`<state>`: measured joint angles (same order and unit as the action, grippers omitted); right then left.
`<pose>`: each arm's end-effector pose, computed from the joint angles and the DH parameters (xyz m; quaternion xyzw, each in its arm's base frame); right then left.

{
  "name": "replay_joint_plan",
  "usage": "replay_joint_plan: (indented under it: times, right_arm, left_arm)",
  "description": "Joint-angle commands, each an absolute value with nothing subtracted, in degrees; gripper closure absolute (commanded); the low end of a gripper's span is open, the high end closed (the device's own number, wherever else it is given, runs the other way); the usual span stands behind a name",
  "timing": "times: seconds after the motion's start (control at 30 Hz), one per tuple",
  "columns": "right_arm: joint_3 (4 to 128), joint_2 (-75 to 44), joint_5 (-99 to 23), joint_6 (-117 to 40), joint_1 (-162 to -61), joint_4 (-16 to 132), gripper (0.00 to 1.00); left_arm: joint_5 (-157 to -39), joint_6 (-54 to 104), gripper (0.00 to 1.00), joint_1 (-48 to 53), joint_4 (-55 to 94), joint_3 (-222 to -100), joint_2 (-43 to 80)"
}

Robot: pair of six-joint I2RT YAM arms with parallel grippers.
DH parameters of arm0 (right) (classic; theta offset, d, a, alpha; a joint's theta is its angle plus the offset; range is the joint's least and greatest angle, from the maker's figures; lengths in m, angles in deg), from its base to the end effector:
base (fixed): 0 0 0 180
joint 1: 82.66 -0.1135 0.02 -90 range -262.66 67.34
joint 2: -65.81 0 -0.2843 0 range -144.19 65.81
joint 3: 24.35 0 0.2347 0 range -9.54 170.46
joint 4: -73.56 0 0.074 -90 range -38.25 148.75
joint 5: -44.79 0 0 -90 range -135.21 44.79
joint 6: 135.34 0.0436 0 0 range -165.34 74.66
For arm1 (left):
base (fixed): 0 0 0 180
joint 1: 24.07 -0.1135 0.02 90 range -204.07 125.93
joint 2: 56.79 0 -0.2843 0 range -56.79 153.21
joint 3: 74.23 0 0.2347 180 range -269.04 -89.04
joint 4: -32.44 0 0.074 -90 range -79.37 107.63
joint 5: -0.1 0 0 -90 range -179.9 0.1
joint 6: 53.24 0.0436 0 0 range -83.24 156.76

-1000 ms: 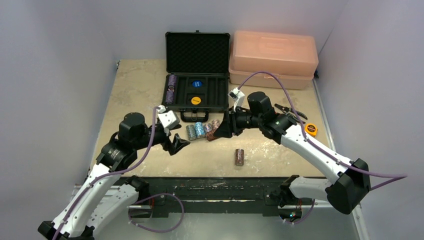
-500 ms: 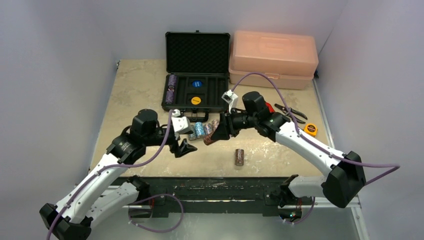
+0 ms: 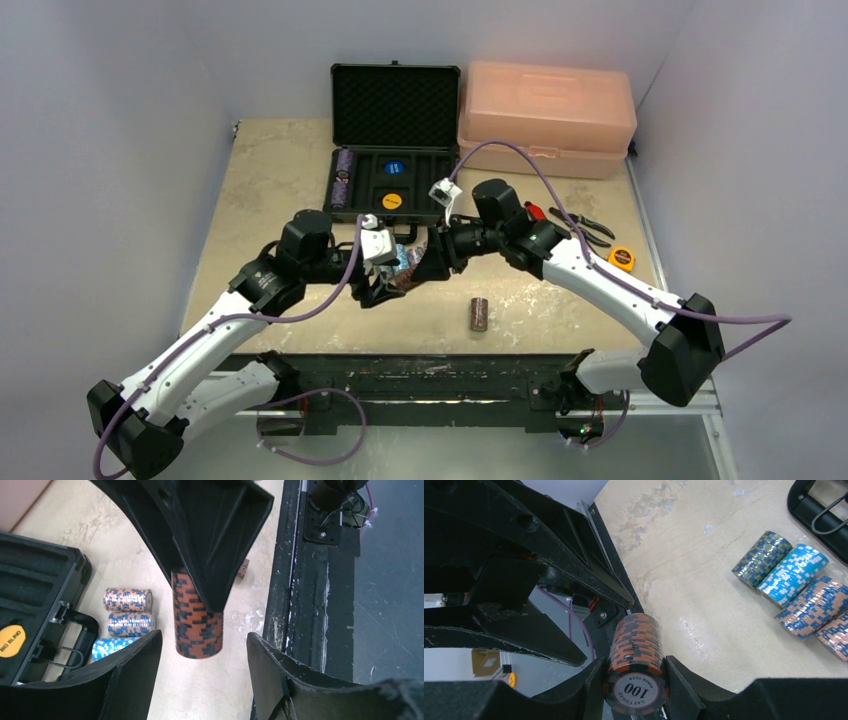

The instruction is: Pack up texas hold em set

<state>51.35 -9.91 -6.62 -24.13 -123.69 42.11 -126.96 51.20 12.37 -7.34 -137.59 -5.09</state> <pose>0.1909 0.2022 0.3325 -0.3008 0.7833 0.4852 0.2460 0.1208 -0.1219 0.3328 0.4969 0.6642 -0.3606 0.4265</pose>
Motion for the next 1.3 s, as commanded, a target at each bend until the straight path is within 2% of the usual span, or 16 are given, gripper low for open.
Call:
replay_joint_plan:
  times: [0.0, 0.57, 1.27]
  right_arm:
    - [55.1, -10.1, -3.7, -25.1, -124.6, 46.0, 1.00]
    - [56.7, -11.0, -2.8, -24.2, -125.4, 46.4, 1.00]
    - [57.8, -11.3, -3.1, -22.4, -125.5, 46.1, 1.00]
  left_arm:
    - [-127.0, 51.1, 0.38, 12.9, -1.6, -138.1, -5.1]
    - [-126.5, 50.6, 0.39, 13.3, -0.1, -136.2, -3.8]
    - [-121.4, 50.9, 0.51, 15.1, 0.5, -136.2, -2.6]
